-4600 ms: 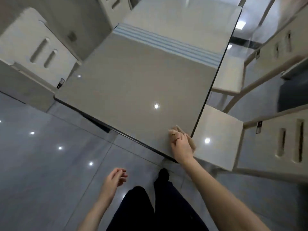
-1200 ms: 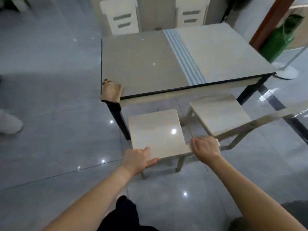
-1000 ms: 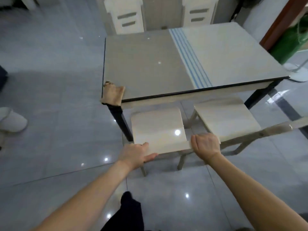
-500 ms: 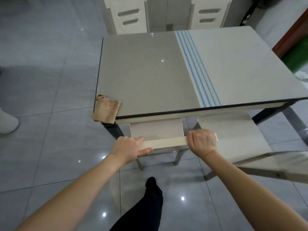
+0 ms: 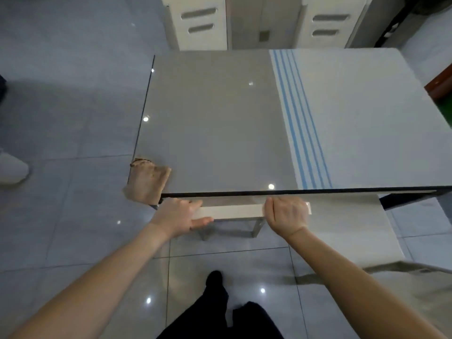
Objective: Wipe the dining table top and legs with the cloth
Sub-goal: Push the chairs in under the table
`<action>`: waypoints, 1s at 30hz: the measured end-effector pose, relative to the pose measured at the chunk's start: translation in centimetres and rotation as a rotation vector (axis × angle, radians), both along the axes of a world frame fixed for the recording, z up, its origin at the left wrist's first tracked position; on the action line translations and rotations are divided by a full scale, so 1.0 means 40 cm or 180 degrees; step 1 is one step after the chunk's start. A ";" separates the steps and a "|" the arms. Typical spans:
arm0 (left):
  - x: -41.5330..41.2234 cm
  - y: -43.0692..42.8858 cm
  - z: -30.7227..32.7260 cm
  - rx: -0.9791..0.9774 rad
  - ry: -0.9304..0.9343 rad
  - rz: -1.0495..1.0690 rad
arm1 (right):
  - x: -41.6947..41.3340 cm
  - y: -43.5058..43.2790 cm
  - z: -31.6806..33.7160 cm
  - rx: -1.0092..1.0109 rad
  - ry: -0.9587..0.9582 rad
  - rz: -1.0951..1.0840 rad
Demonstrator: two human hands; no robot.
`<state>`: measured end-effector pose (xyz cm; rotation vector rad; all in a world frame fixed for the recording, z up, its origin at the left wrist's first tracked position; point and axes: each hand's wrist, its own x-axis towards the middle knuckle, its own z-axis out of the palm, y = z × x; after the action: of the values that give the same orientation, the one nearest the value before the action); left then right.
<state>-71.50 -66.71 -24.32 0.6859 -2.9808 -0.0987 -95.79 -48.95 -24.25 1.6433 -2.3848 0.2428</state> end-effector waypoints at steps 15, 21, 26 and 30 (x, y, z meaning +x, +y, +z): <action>-0.062 -0.087 -0.002 -0.0044 -0.0098 -0.0030 | -0.066 -0.084 -0.014 -0.0348 -0.0232 0.0092; -0.068 -0.096 0.020 -0.0092 -0.0284 -0.0044 | -0.053 -0.091 -0.005 -0.0125 -0.0413 -0.0076; -0.071 -0.093 0.037 0.0011 -0.0641 -0.0018 | -0.033 -0.090 0.039 0.0357 -0.0622 -0.0345; -0.077 -0.088 0.063 0.0186 -0.0916 -0.0206 | -0.036 -0.074 0.080 0.0596 -0.1284 -0.0375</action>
<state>-74.59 -70.23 -21.78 0.6611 -3.2884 -0.0991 -97.24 -51.91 -21.07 1.6526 -2.8712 0.3702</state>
